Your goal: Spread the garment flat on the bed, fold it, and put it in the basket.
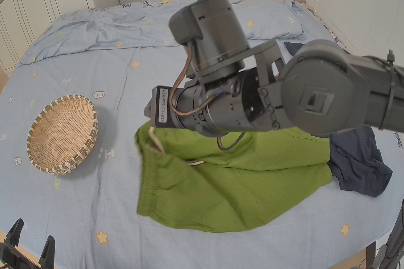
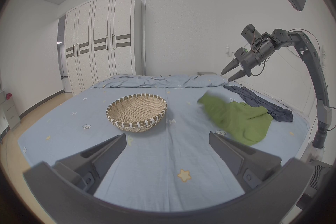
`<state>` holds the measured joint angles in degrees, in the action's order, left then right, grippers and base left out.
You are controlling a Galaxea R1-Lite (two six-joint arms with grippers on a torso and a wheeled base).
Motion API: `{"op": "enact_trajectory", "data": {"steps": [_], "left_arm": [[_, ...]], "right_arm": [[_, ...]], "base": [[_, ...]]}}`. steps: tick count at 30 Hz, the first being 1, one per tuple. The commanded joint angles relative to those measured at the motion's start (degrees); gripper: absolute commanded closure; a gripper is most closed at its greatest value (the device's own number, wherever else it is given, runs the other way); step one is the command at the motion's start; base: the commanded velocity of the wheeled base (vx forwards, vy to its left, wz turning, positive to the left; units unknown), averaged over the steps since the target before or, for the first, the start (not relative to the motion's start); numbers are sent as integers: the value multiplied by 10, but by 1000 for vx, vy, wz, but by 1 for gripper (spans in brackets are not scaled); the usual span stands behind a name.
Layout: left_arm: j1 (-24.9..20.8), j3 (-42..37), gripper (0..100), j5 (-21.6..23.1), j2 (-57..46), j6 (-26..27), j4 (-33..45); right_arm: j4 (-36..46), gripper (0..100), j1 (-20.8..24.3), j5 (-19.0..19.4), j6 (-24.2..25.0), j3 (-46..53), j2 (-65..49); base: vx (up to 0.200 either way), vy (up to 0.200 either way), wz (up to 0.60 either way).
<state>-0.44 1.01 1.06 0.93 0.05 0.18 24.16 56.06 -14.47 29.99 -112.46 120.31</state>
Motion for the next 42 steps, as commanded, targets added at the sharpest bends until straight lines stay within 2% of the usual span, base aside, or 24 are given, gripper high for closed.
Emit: {"op": "enact_trajectory", "data": {"steps": [1,9,13,16,18,19,20,21,22,24,25,26,27,28,30,31,32,35,37,38,39,40,41,42], "left_arm": [[-1,-9,0,0,-9,0,0],[1,-3,0,-3,-9,1,-4],[-11,139,0,21,22,-41,13],[-33,205,0,76,98,-59,58],[-34,213,0,134,148,-63,63],[-34,213,0,134,148,-63,63],[-33,219,0,185,207,-81,60],[-34,222,0,209,235,-113,54],[-34,222,0,209,235,-113,54],[-46,225,0,281,305,-250,-10],[-51,219,0,304,329,-291,-36],[-54,218,0,315,340,-308,-49],[-63,206,0,350,379,-359,-96],[-66,197,0,365,401,-371,-123],[-66,175,0,387,471,-371,-185],[-66,174,0,388,477,-371,-189],[-67,160,0,395,543,-363,-241],[-71,150,0,400,616,-336,-288],[-70,150,0,400,723,-256,-320],[-70,150,0,400,723,-256,-320],[-55,146,0,400,777,-184,-320],[-55,146,0,400,777,-184,-320],[-47,138,0,401,806,-130,-311],[-45,136,0,401,814,-118,-309]], "right_arm": [[6,0,2,0,-2,0,26],[8,0,-5,2,3,38,24],[2,0,-39,14,3,121,-71],[-3,0,-76,81,3,207,-172],[-3,0,-112,149,2,269,-257],[-3,0,-112,149,2,269,-257],[-6,0,-155,210,2,322,-330],[-9,0,-182,233,2,345,-362],[-9,0,-182,233,2,345,-362],[-21,0,-253,272,5,416,-426],[-29,0,-271,277,6,443,-442],[-33,0,-280,277,7,455,-451],[-61,0,-311,278,4,503,-477],[-82,0,-328,278,2,529,-488],[-137,0,-356,279,3,579,-503],[-141,0,-358,280,4,581,-504],[-167,0,-371,274,7,604,-505],[-172,0,-385,275,6,610,-503],[-180,0,-395,280,4,612,-501],[-180,0,-395,280,4,612,-501],[-178,0,-389,282,4,615,-502],[-178,0,-389,282,4,615,-502],[-179,0,-388,290,2,624,-506],[-180,0,-388,292,2,628,-507]], "base": [[0,0,0],[0,0,0],[0,0,0],[0,0,0],[0,0,0],[0,0,0],[0,0,0],[0,0,0],[0,0,0],[0,0,0],[0,0,0],[0,0,0],[0,0,0],[0,0,0],[0,0,0],[0,0,0],[0,0,0],[0,0,0],[0,0,0],[0,0,0],[0,0,0],[0,0,0],[0,0,0],[0,0,0]]}}
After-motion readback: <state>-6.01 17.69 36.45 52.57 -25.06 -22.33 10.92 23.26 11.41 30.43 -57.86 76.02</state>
